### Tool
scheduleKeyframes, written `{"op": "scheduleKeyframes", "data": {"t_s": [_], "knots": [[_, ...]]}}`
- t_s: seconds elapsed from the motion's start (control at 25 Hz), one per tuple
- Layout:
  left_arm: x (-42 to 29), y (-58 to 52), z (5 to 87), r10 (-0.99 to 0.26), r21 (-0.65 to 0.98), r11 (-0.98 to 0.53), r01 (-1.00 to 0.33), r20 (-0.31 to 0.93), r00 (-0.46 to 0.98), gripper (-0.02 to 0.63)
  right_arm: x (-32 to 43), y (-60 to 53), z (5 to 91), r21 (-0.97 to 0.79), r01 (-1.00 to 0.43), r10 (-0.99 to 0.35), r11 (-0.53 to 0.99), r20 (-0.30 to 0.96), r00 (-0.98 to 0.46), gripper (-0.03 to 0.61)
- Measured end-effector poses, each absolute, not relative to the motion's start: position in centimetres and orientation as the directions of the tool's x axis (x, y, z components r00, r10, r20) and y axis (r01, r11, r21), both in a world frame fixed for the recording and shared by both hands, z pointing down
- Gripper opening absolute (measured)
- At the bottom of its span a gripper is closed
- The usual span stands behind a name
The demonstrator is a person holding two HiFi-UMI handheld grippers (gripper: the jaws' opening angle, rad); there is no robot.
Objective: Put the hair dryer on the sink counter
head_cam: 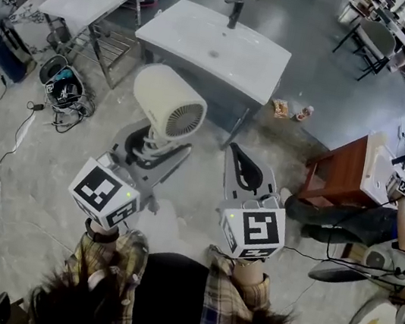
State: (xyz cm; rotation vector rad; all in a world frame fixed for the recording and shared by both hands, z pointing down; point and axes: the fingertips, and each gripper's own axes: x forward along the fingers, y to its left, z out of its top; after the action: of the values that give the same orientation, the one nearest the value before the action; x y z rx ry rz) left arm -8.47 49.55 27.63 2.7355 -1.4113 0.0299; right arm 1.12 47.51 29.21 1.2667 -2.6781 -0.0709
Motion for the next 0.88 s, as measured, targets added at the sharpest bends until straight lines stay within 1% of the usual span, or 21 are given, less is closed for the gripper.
{"op": "scheduleKeyframes", "data": {"t_s": [0.2, 0.48, 0.88], "knots": [[-8.5, 49.2, 27.5, -0.832, 0.051, -0.552, -0.832, 0.039, 0.554, 0.258, 1.9, 47.5, 29.7, 0.111, -0.755, -0.762, 0.646, 0.145, -0.631, 0.014], [-9.2, 46.1, 27.6, -0.836, 0.046, -0.545, -0.837, 0.044, 0.547, 0.258, 1.3, 44.6, 30.4, 0.102, -0.749, -0.754, 0.654, 0.165, -0.636, 0.014], [-12.4, 34.7, 28.0, -0.809, 0.050, -0.583, -0.811, 0.057, 0.585, 0.258, -1.6, 33.5, 31.3, 0.092, -0.787, -0.786, 0.610, 0.194, -0.587, 0.014]]}}
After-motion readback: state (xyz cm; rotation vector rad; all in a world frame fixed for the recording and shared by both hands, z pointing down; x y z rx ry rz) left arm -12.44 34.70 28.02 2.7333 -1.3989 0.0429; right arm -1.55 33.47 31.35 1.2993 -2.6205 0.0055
